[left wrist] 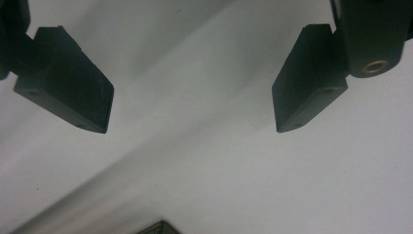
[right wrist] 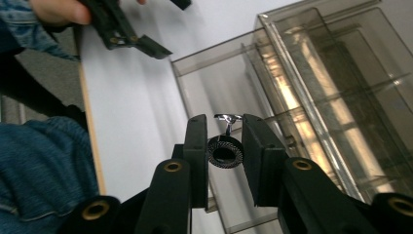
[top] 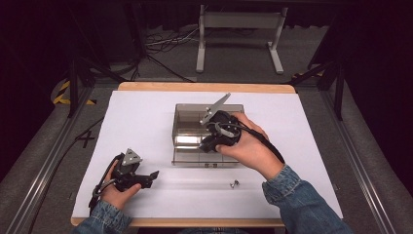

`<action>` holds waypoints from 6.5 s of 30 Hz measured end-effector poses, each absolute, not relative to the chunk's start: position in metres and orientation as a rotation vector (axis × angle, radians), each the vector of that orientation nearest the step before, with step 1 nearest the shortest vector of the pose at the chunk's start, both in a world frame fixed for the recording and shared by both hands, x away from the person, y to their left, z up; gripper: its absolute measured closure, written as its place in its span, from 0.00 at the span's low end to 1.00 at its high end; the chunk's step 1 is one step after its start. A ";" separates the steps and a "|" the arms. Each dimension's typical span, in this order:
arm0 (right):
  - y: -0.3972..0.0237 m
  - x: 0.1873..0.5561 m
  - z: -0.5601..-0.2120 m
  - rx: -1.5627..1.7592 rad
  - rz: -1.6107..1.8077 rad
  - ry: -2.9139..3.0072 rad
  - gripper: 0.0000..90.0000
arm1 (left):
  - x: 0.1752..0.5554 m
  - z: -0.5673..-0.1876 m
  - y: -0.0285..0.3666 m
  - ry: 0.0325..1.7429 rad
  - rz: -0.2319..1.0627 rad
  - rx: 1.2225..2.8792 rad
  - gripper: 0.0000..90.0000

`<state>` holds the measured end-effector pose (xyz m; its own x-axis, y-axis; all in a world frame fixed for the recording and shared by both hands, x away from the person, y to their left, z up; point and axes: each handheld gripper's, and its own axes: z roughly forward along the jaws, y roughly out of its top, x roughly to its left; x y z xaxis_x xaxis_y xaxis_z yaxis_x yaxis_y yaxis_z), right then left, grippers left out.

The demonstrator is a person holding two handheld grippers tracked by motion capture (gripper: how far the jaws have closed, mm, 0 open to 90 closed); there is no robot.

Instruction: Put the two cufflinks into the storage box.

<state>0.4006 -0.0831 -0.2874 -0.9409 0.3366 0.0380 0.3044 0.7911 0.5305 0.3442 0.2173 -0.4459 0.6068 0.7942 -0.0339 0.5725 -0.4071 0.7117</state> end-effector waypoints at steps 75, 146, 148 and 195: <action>-0.077 0.415 -0.334 0.616 0.715 3.010 0.75 | 0.344 -0.446 0.218 1.074 0.400 2.130 0.18; -0.176 0.344 -0.336 0.232 1.139 2.852 0.71 | 0.356 -0.443 0.208 1.047 0.394 2.130 0.18; -0.177 0.343 -0.339 0.239 1.137 2.850 0.71 | 0.356 -0.443 0.208 1.047 0.395 2.130 0.18; -0.189 0.337 -0.420 0.371 0.930 2.834 0.61 | 0.355 -0.443 0.207 1.041 0.379 2.131 0.18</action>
<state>0.3367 -0.1893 -0.4196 -0.9604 0.2739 -0.0517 0.1900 0.7790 0.5975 0.3548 0.2072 -0.4425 0.6299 0.7751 -0.0487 0.5624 -0.4120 0.7169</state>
